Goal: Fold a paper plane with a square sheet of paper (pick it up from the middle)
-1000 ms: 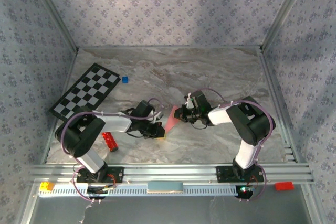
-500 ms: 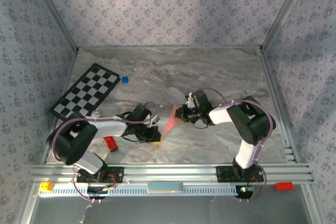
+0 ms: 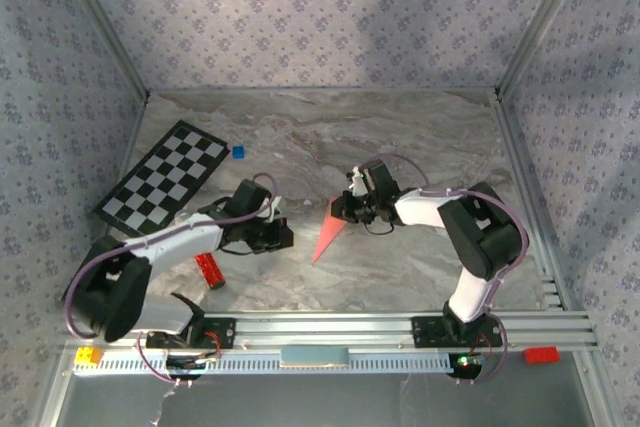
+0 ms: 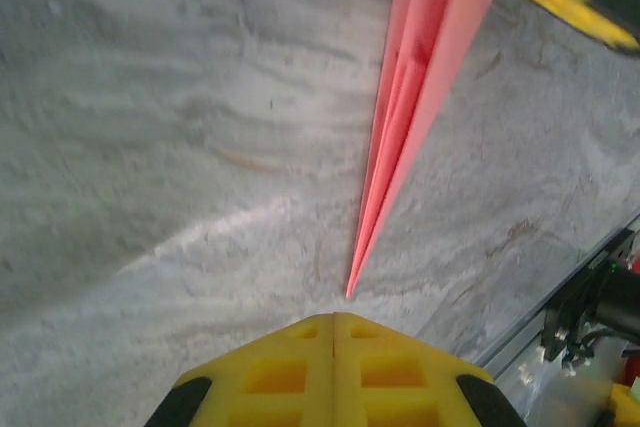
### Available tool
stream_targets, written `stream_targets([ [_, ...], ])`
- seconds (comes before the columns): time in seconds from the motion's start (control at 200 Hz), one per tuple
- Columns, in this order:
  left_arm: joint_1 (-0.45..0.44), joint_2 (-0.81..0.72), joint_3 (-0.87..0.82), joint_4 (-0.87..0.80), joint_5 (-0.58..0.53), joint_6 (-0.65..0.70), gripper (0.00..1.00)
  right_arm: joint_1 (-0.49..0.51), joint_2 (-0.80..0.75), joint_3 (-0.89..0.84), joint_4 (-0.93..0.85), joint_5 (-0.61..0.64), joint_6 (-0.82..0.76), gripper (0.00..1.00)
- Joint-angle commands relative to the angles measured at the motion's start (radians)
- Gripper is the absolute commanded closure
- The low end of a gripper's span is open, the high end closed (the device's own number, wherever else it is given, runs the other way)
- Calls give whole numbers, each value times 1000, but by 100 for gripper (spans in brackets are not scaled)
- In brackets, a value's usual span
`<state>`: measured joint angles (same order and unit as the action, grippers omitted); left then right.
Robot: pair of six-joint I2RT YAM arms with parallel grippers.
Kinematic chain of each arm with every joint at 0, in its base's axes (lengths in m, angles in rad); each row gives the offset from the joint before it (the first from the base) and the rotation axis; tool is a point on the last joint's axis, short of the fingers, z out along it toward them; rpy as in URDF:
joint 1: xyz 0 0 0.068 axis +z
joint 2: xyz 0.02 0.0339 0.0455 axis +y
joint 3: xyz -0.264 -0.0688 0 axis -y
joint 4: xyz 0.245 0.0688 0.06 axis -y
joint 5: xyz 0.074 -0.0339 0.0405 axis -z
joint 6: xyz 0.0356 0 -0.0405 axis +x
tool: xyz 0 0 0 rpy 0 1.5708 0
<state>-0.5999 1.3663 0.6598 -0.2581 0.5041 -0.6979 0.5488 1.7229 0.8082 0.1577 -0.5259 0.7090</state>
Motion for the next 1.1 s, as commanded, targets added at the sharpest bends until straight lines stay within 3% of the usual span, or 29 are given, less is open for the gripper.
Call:
stream_targets([
  [0.0, 8, 73, 78, 9, 42, 33, 95, 6, -125, 11, -152, 83, -39, 92],
  [0.195, 8, 230, 183, 39, 97, 40, 93, -15, -335, -143, -174, 220, 68, 92],
  [0.42, 7, 359, 275, 61, 158, 39, 85, -32, -468, -260, -170, 240, 151, 90],
  [1.094, -14, 528, 360, 68, 255, 54, 73, 12, -367, -284, -110, 216, 185, 87],
])
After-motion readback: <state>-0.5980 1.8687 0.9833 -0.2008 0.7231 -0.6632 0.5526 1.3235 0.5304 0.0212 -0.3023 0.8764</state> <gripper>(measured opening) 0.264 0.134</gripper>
